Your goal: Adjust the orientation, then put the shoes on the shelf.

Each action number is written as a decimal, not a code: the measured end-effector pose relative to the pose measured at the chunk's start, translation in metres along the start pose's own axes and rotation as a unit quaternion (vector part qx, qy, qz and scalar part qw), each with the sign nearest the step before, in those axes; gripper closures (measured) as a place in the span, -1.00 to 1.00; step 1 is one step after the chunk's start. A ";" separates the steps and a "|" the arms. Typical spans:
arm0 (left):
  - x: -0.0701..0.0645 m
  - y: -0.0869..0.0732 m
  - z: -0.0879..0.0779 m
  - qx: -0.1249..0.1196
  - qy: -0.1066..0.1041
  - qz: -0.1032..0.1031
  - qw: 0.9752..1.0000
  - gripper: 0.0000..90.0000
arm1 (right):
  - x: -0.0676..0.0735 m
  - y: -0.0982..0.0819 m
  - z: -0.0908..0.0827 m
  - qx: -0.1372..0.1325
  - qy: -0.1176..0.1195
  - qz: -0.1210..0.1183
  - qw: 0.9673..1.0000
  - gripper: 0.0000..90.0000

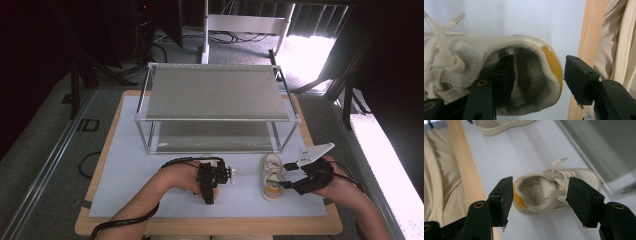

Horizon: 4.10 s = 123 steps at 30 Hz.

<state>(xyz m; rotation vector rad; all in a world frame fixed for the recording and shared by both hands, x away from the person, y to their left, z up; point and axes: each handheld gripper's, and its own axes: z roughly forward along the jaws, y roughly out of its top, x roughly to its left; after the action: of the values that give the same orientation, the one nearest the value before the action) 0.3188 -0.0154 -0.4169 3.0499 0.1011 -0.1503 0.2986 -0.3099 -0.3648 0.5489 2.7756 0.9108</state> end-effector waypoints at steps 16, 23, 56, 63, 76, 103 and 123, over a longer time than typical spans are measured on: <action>0.000 0.000 0.000 0.002 0.000 -0.003 1.000 -0.07 | 0.015 0.039 0.044 0.182 0.055 -0.059 0.980 0.06; 0.000 0.000 0.000 0.000 0.000 -0.006 1.000 -0.07 | 0.017 0.041 0.064 0.252 0.061 -0.088 0.962 0.28; 0.000 -0.003 0.001 -0.010 0.008 -0.004 1.000 -0.06 | 0.039 0.077 0.089 0.262 0.111 -0.197 0.938 0.69; 0.000 -0.004 0.001 -0.015 0.007 -0.009 1.000 -0.06 | 0.041 0.075 0.102 0.272 0.117 -0.209 0.932 0.68; -0.001 -0.005 0.004 -0.019 0.007 -0.011 1.000 -0.03 | 0.037 0.075 0.100 0.253 0.106 -0.168 0.947 0.39; -0.002 -0.009 0.004 -0.072 -0.016 0.038 0.997 0.71 | 0.036 0.068 0.099 0.260 0.106 -0.175 0.944 0.67; 0.006 -0.006 -0.007 -0.112 0.028 0.061 0.991 0.71 | 0.021 0.070 0.083 0.233 0.074 -0.168 0.955 0.68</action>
<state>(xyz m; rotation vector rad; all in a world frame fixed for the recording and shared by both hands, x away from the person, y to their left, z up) 0.3247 -0.0081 -0.4110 2.8253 -0.0618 -0.0420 0.3223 -0.2049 -0.3898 0.0513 3.0924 0.2287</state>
